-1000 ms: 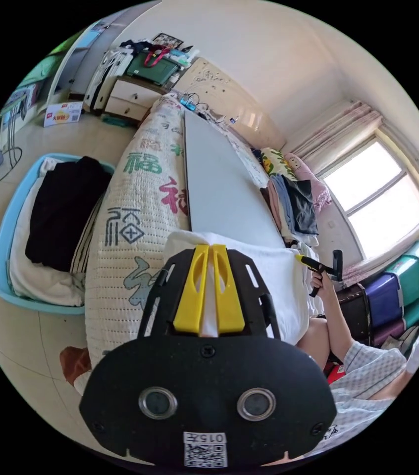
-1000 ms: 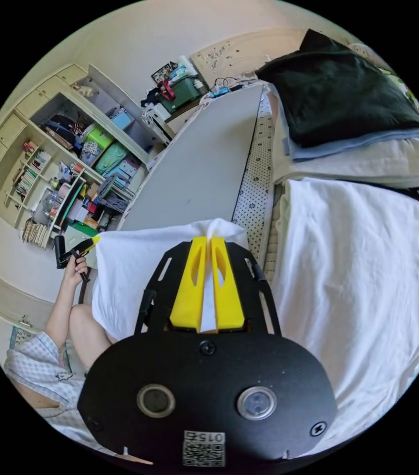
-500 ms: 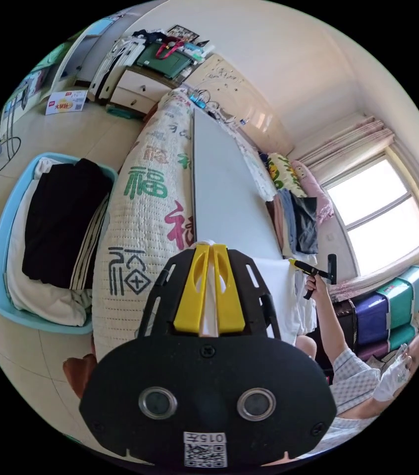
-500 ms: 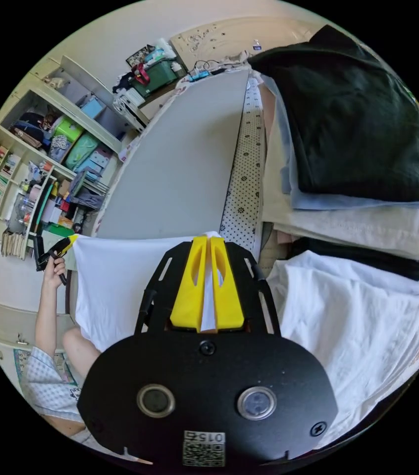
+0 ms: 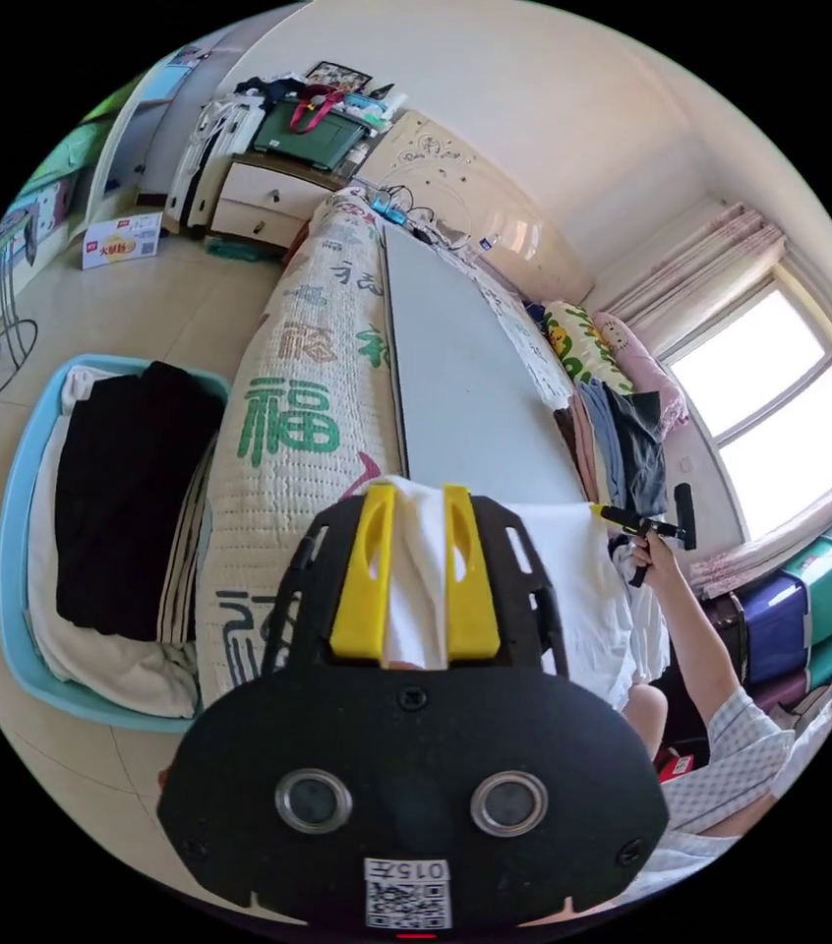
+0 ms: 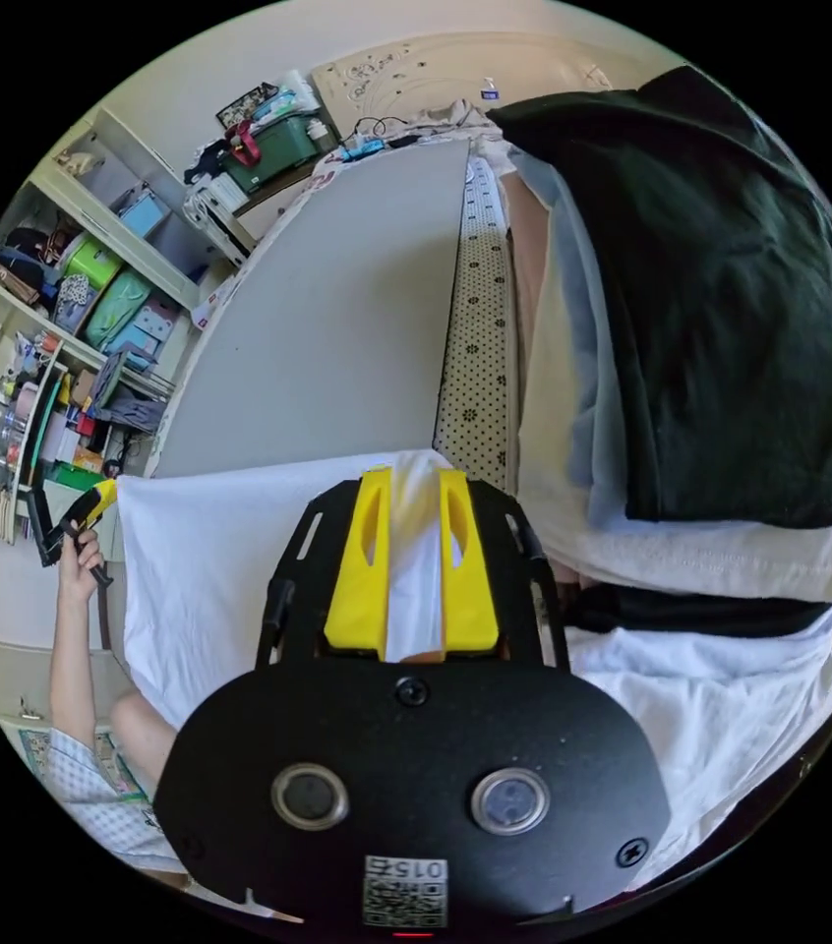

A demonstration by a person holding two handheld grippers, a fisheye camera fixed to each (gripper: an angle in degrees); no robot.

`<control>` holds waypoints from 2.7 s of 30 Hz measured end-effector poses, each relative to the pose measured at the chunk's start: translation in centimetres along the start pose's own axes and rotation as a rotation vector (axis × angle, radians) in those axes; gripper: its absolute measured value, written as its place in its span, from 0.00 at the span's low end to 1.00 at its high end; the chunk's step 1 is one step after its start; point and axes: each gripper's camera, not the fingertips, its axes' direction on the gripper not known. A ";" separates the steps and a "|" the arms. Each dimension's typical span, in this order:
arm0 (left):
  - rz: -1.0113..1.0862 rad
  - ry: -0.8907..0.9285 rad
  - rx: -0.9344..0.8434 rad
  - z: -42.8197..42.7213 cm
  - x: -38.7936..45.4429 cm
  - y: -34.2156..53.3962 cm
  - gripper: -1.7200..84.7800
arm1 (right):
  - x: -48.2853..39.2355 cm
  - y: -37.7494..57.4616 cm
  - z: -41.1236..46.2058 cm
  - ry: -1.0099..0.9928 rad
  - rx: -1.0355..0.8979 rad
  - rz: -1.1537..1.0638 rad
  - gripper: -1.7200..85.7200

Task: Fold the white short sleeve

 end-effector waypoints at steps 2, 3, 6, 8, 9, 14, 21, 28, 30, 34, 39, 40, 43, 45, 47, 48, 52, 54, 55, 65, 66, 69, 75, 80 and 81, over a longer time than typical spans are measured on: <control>0.012 0.023 0.032 -1.8 0.9 2.0 0.17 | -0.2 2.0 -4.6 0.027 0.026 -0.045 0.13; 0.049 -0.033 0.064 -3.8 2.3 3.9 0.16 | -0.3 4.2 -8.1 0.059 0.057 -0.072 0.13; 0.246 -0.159 0.218 -9.7 8.4 9.7 0.16 | -2.0 11.6 -18.4 0.080 0.228 -0.139 0.10; 0.330 -0.130 0.353 -13.2 11.9 13.2 0.16 | -4.1 16.4 -25.0 0.031 0.403 -0.183 0.09; 0.379 -0.095 0.453 -15.4 14.1 15.4 0.15 | -6.2 19.1 -29.2 0.000 0.527 -0.226 0.09; 0.627 -0.099 0.739 -20.7 21.8 23.1 0.11 | -19.5 27.5 -41.4 0.113 0.973 -0.527 0.09; 0.490 -0.071 0.667 -20.0 20.3 23.5 0.12 | -36.7 22.9 -42.3 -0.088 0.702 -0.858 0.08; -0.005 -0.198 0.453 -13.3 6.7 15.1 0.15 | -52.8 14.0 -34.4 -0.072 0.278 -1.116 0.13; -0.095 -0.111 0.380 -11.0 3.2 12.7 0.15 | -54.6 11.9 -33.3 -0.057 0.219 -1.126 0.14; -0.189 -0.033 0.348 -6.2 -2.4 10.0 0.15 | -55.5 8.0 -31.7 -0.010 0.184 -1.096 0.12; -0.226 0.065 0.255 -2.6 -6.8 7.6 0.13 | -57.5 3.5 -33.4 0.018 0.121 -1.072 0.08; -0.212 0.052 0.244 -2.3 -7.2 7.0 0.12 | -57.7 2.9 -33.9 0.035 0.112 -1.071 0.07; -0.203 0.040 0.224 -1.4 -8.7 6.1 0.08 | -57.5 1.9 -35.9 0.053 0.136 -1.063 0.06; -0.196 0.073 0.177 -0.5 -9.6 5.6 0.05 | -57.3 1.6 -37.0 0.056 0.143 -1.072 0.05; -0.160 0.060 0.140 0.2 -10.0 5.3 0.03 | -57.0 1.2 -38.0 0.060 0.144 -1.075 0.05; -0.151 0.062 0.122 0.5 -10.2 5.1 0.03 | -56.8 1.0 -38.6 0.059 0.150 -1.076 0.05; -0.096 0.048 0.152 0.4 -9.8 4.8 0.01 | -56.5 0.0 -40.3 0.078 0.171 -1.096 0.04; -0.071 0.020 0.178 -0.1 -9.4 4.6 0.01 | -56.4 -0.7 -41.0 0.067 0.175 -1.096 0.03; -0.059 0.005 0.198 -0.5 -9.3 4.6 0.01 | -56.4 -1.1 -41.3 0.047 0.162 -1.109 0.03; 0.017 -0.216 0.114 2.3 -7.6 4.5 0.01 | -55.8 -4.4 -37.8 0.036 0.076 -1.092 0.05; 0.040 -0.272 0.067 3.6 -7.3 4.4 0.01 | -55.9 -4.9 -37.4 0.037 0.067 -1.082 0.05; 0.076 -0.316 -0.015 6.1 -6.8 4.2 0.02 | -55.7 -6.3 -36.6 0.018 0.029 -1.059 0.07; 0.096 -0.380 -0.013 7.0 -5.7 5.0 0.07 | -51.5 -10.3 -39.3 -0.188 -0.003 -1.039 0.09; 0.193 -0.359 0.067 3.4 -2.2 7.2 0.11 | -44.9 -13.2 -44.3 -0.251 0.072 -1.065 0.10; 0.280 -0.285 0.059 2.5 -0.4 8.4 0.11 | -43.4 -13.7 -44.8 -0.248 0.079 -1.066 0.10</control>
